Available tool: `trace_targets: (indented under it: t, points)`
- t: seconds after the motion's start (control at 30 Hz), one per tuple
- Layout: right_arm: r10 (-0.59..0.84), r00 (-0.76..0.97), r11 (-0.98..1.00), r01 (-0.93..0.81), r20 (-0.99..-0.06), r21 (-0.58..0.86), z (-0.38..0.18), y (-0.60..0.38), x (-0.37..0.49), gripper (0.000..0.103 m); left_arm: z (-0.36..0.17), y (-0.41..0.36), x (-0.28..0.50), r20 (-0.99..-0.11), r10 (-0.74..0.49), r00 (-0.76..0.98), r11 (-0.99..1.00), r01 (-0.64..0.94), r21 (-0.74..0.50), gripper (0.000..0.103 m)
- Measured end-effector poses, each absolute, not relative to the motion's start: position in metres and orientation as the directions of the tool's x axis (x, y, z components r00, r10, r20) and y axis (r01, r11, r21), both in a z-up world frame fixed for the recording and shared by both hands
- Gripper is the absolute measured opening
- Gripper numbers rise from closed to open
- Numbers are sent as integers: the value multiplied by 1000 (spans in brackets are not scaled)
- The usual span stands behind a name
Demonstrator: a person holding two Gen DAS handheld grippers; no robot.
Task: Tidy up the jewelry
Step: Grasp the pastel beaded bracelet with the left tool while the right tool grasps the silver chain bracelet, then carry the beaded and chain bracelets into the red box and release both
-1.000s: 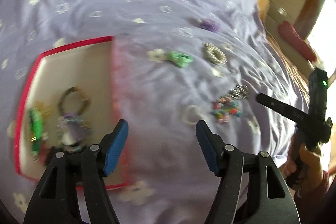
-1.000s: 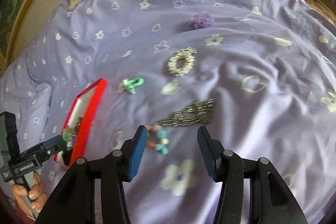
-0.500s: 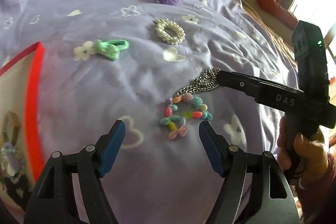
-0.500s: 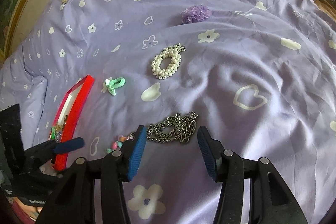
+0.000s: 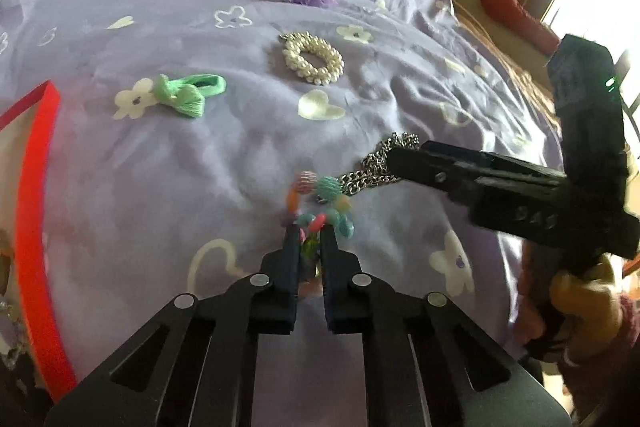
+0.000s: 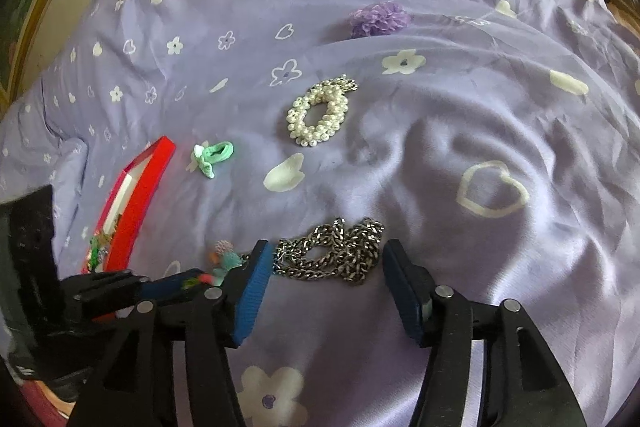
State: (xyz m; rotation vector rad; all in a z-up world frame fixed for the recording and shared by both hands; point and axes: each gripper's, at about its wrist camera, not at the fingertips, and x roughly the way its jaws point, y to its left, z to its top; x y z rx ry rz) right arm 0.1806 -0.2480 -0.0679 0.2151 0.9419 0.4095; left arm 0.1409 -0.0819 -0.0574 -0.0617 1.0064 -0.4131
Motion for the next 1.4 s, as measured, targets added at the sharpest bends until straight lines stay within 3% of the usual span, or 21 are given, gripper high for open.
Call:
trace_targets:
  t: [0.07,0.23,0.3,0.37,0.43,0.47,0.83,1.4]
  points:
    - [401,522,915,-270,-753,301,-69,-236,180,69,-53,-75,137,-801,-365,475,923,297,-244,8]
    - [277,546,937,-337,-790,96,-74,-204,179,66,-45,-57,128,-786,-367,497,926,275,-259,8]
    - [264,555,940,-331,-789,82,-74,-203,179,58,-43,-53,125,-784,-362,504,929,269,-255,8]
    - [259,567,947,-307,-782,91,-73,-208,179,30,-41,-50,123,-781,-358,512,931,262,-255,8]
    - [276,565,949,-288,-778,128,-72,-216,181,16,-39,-46,120,-779,-355,518,933,253,-257,8]
    - [282,566,950,-280,-775,141,-72,-218,181,14,-37,-43,118,-778,-348,523,936,246,-253,8]
    - [432,586,900,-320,-685,294,-33,-199,154,12,-11,-14,95,-751,-303,586,953,204,-225,8]
    - [588,540,805,-460,-602,374,16,-133,117,12,13,64,49,-719,-209,662,972,59,-228,8]
